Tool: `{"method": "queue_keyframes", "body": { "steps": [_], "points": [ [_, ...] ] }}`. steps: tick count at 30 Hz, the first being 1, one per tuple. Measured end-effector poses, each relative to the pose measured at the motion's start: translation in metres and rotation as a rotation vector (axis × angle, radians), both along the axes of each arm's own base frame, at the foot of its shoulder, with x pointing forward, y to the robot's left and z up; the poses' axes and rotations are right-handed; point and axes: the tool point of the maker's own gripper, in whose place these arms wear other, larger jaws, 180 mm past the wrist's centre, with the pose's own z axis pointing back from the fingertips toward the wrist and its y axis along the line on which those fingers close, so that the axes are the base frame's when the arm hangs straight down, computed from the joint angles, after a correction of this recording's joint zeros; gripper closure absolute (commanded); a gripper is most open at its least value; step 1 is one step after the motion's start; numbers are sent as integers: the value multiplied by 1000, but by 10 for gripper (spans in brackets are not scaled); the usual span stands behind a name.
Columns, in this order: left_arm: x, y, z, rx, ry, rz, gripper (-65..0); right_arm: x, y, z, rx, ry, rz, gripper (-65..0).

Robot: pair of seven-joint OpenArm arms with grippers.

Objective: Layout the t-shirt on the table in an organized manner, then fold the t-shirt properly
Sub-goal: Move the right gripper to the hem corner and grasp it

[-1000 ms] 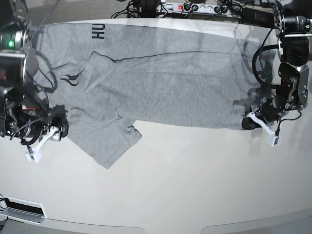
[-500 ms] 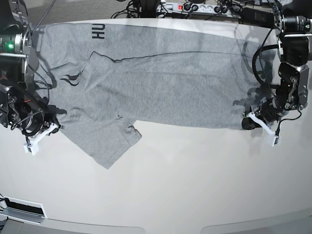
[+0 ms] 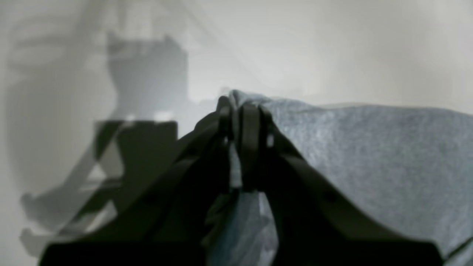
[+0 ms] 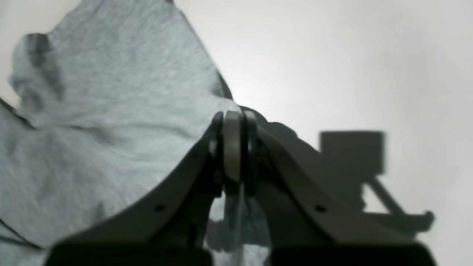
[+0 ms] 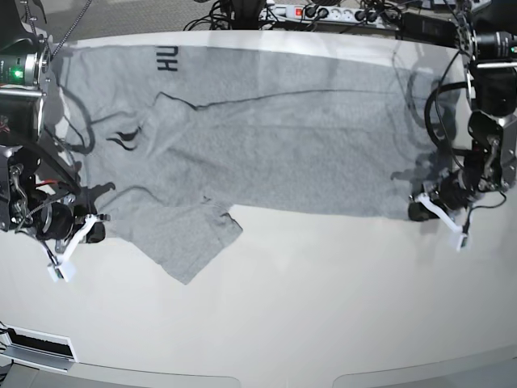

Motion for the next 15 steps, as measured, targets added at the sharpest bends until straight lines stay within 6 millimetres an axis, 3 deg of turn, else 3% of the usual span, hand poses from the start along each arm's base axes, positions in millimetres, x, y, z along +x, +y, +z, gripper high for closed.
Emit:
{"method": "queue_keyframes", "body": {
  "steps": [6,11,15],
  "points": [
    [38,13,44,-3,-92,17,0,18,-5,30,-45,-74,16,0],
    [50,-18,77,-103,-160,-155,0,25,12,56,23,-91,104,0],
    [44,-29,84,-194,-135,-196,0,18,20,61,28,-52,147,0]
  ]
}}
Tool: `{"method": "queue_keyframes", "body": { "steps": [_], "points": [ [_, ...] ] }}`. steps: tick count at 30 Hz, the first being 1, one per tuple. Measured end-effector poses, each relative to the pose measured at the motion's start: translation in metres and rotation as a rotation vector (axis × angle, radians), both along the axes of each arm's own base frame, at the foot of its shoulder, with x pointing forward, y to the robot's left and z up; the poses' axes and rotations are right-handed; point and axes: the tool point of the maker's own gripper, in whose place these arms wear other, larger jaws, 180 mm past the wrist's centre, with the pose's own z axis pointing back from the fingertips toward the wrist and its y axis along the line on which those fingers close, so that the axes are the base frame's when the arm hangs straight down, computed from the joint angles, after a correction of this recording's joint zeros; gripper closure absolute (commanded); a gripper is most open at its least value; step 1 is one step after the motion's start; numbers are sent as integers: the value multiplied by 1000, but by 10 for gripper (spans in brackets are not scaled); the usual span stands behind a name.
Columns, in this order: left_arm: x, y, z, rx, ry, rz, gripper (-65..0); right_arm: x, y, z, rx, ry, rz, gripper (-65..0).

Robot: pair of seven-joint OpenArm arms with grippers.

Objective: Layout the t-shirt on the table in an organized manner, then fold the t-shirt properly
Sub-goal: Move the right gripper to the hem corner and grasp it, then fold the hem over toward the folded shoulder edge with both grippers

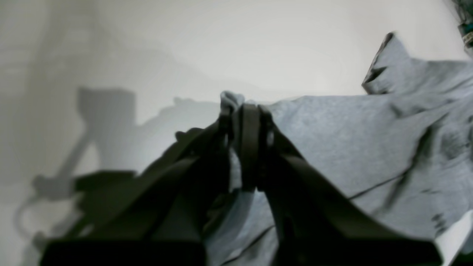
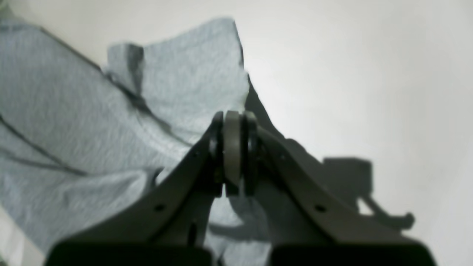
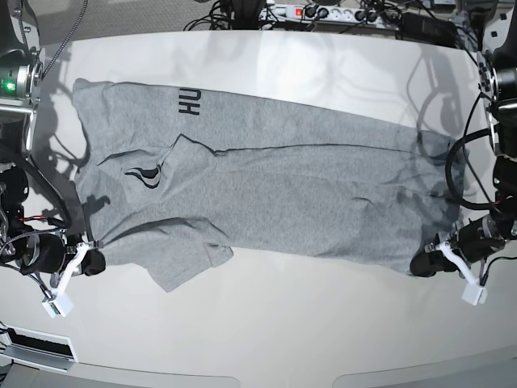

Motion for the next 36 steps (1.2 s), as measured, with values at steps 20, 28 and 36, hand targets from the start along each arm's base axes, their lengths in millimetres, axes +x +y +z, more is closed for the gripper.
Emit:
{"method": "queue_keyframes", "body": {
  "steps": [20,28,36],
  "points": [
    [-69,45,-26,-17,238,-3,0,-74,-18,5,-160,20,124,0],
    [-101,41,-52,-54,317,-1,0,-88,-20,-8,-181,96,135,0],
    [-107,48,-54,-40,328,6,0,-115,-23,-30,-197,191,146,0]
  ]
}}
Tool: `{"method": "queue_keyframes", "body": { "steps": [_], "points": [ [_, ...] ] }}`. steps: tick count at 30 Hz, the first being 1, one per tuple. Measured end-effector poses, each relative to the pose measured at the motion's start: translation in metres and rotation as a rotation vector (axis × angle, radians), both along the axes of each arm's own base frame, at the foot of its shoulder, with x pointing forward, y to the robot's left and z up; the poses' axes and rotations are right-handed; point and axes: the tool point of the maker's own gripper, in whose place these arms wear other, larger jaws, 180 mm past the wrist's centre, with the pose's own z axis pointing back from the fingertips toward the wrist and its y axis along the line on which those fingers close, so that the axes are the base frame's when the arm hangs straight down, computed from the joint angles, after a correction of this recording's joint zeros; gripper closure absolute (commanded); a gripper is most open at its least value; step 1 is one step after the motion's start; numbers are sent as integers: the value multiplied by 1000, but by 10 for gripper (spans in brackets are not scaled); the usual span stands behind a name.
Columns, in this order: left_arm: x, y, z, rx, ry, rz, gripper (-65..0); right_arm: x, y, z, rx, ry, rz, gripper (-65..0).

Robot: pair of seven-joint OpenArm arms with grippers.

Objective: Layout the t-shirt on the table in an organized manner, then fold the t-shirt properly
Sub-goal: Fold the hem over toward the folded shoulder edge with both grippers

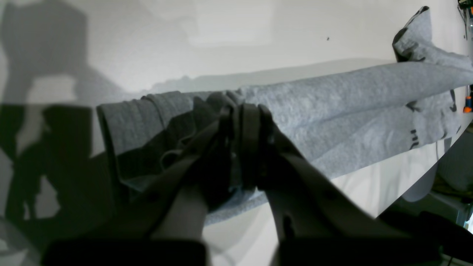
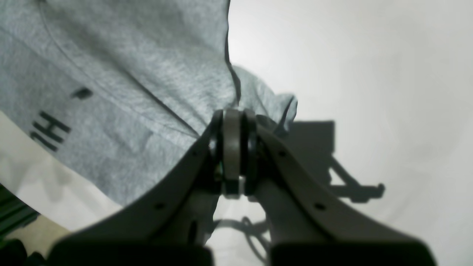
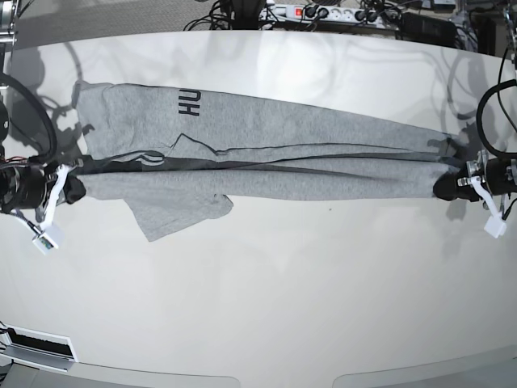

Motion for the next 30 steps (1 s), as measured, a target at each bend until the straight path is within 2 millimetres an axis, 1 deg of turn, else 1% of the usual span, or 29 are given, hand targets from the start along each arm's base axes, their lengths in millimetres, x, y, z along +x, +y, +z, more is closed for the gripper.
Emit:
{"method": "queue_keyframes", "body": {
  "steps": [4,7,9,13,16,23,26,30],
  "points": [
    [-2,-1,-2,0,7,-4,0,-9,-12,-9,-70,30,0,0],
    [-1,1,0,5,3,-2,0,-9,-20,-5,-85,28,2,0],
    [6,7,7,10,-35,19,0,-9,-25,-3,-92,26,0,0],
    [21,15,23,9,-106,49,0,-8,-22,-2,-74,23,1,0],
    [29,15,29,12,-121,45,0,-7,-15,0,-35,16,1,0],
    [55,17,56,13,-196,49,0,0,-4,8,43,-31,-5,0],
    [58,17,59,13,-204,48,0,5,-5,11,52,-45,-38,0],
    [57,17,59,14,-201,47,0,13,-7,16,54,-60,-70,0]
  ]
}}
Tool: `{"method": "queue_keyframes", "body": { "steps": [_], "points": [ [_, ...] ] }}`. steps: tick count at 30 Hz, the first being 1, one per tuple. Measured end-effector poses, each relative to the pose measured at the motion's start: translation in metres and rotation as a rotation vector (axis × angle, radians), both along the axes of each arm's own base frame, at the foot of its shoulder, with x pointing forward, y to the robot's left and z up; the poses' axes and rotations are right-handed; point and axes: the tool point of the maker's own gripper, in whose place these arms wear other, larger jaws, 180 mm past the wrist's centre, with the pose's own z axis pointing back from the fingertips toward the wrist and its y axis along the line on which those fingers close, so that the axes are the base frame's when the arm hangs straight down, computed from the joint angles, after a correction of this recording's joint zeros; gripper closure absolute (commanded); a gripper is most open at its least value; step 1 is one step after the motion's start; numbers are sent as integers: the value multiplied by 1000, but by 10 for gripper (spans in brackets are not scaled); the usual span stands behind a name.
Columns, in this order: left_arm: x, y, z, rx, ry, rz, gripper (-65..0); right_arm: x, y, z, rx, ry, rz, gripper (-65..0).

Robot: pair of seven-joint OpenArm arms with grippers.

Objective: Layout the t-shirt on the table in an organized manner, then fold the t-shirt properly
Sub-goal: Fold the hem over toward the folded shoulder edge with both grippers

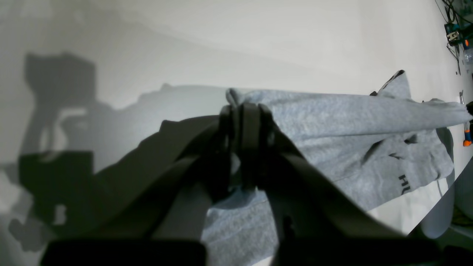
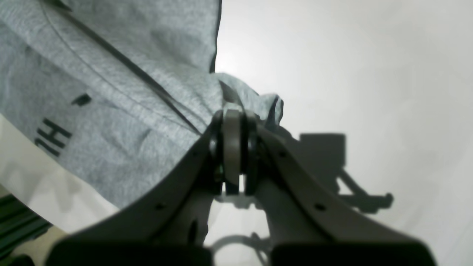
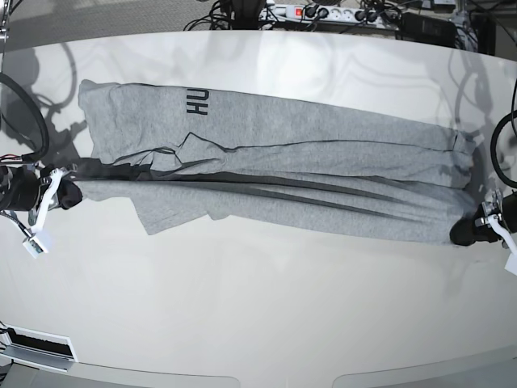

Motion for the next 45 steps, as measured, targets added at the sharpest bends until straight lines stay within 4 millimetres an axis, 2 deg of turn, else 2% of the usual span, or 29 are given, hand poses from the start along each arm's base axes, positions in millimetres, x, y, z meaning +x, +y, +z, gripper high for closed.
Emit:
{"method": "queue_keyframes", "body": {
  "steps": [12,21,24,29,34,37,40,45],
  "points": [
    [-1,1,-2,12,7,-3,0,32,-7,25,20,-74,-103,0],
    [-5,-1,-4,7,32,-17,0,35,-9,27,25,-81,-136,0],
    [-15,-6,-8,-10,90,-49,0,29,-4,26,9,-71,-54,0],
    [-31,-11,-14,-32,160,-94,0,7,9,16,26,24,67,0],
    [-73,4,-42,43,299,-131,0,-8,7,5,11,70,82,0],
    [-91,3,-57,51,349,-144,0,-15,10,-2,17,89,84,0],
    [-93,-3,-67,23,311,-109,0,-23,11,-9,21,109,83,0],
    [-83,8,-68,78,236,-66,0,-24,7,-11,1,113,82,0]
  ]
}}
